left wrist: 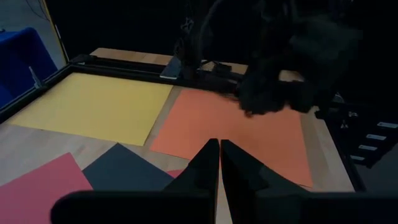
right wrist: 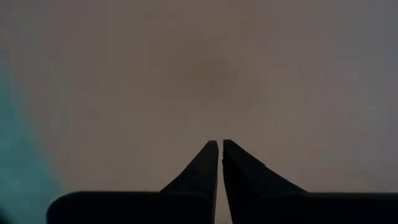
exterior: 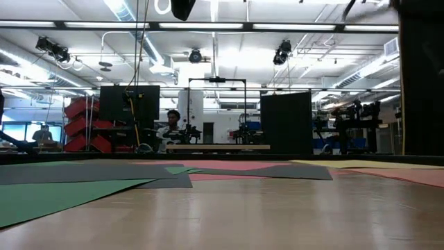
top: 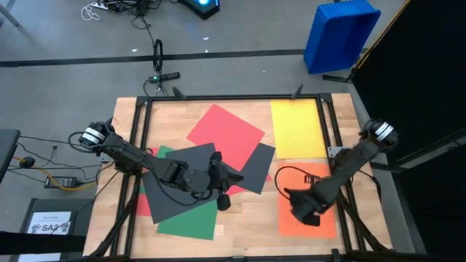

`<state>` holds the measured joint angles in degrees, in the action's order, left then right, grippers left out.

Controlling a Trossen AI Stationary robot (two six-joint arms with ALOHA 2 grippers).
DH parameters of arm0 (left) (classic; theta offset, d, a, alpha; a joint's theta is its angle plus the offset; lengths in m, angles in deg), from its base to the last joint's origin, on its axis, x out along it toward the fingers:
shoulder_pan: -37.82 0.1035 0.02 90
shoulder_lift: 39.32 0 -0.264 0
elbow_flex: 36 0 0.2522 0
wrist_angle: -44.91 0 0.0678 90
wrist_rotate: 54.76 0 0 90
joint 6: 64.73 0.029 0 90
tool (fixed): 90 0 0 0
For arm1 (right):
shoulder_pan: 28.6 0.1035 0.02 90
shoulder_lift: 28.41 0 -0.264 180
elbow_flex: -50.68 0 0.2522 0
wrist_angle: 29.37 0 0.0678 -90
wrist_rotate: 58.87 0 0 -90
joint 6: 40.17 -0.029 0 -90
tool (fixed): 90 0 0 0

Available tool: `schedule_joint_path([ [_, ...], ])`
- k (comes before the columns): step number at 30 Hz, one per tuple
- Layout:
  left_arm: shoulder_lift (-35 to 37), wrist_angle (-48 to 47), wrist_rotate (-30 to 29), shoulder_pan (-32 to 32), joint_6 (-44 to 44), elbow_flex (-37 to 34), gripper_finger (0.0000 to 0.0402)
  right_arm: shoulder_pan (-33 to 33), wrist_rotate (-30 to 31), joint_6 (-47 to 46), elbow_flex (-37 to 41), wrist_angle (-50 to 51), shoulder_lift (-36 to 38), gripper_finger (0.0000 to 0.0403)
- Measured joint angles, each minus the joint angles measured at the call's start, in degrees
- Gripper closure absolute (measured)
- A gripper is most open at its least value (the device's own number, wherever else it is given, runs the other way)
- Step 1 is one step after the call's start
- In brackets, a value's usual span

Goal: Organize paper
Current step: Stack the orange colored paper on top of the orange colored papers

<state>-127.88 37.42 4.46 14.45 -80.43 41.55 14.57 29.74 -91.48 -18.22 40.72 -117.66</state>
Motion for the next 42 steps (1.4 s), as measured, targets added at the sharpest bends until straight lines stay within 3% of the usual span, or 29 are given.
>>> schedule_joint_path([
  [5, 0.0, 0.0, 0.0, 0.0, -0.3, 0.0, 0.0402, 8.2, 6.4, -0.1, -0.2, -18.6, 1.2, 0.0403],
  [12, 0.0, 0.0, 0.0, 0.0, -0.3, 0.0, 0.0402, 17.1, 4.4, -6.1, -0.2, -31.0, -7.5, 0.0403],
  [23, -0.3, 0.2, 0.0, 0.0, -0.8, 0.0, 0.0402, 21.9, 1.3, -18.2, -0.4, -25.6, -10.8, 0.0403],
  [35, -7.7, 5.4, 1.7, 0.0, -2.6, 0.0, 0.0402, 22.7, -3.7, -22.4, -0.4, -19.1, -10.8, 0.0403],
  [42, -8.2, 6.4, 2.2, 0.0, -2.6, 0.0, 0.0402, 22.7, -5.5, -24.0, -0.3, -15.2, -10.7, 0.0403],
])
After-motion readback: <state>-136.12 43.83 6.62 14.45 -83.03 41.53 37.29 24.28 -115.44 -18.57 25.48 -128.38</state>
